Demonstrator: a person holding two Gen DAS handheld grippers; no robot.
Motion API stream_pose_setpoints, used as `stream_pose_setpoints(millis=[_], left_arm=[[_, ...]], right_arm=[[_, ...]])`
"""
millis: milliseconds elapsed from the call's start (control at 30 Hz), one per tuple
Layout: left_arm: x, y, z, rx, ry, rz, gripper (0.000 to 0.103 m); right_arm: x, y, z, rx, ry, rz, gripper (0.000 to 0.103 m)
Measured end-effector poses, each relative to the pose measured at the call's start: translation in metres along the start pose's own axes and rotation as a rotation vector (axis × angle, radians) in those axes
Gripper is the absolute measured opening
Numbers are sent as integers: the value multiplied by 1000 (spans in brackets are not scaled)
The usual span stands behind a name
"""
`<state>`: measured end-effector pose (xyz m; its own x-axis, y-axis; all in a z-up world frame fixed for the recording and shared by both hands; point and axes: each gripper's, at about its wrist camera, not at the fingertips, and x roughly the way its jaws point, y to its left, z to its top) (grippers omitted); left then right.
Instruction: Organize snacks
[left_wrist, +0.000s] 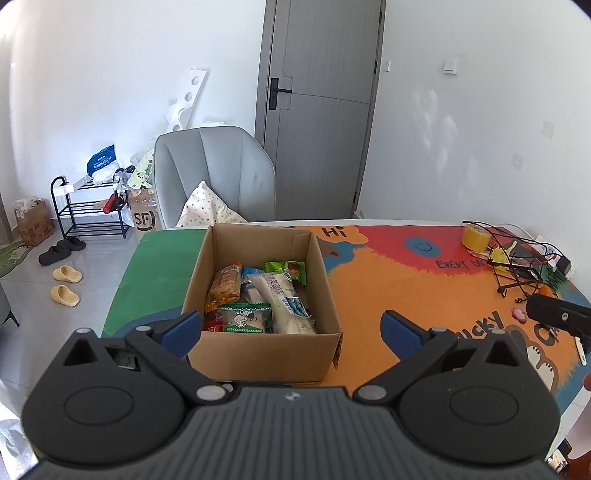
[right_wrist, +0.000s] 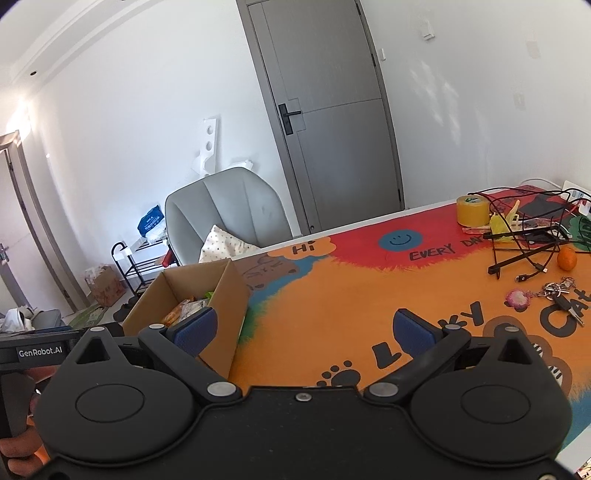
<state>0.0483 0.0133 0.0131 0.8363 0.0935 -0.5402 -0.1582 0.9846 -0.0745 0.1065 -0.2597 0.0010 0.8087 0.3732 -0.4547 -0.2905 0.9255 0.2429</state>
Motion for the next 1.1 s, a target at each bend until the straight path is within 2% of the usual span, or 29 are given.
stream_pose_setpoints(millis=[267,600,1100], left_arm=[[-15,5,3,17,15,-15,102],[-33,7,6,39,-5,-12,102],[-40,6,4,48,-1,-35,102]], right_arm=[[-12,3,0,-21,25,-4,103],[-25,18,4,-60,42,12,103],[-33,21,10,-60,36,-2,103]])
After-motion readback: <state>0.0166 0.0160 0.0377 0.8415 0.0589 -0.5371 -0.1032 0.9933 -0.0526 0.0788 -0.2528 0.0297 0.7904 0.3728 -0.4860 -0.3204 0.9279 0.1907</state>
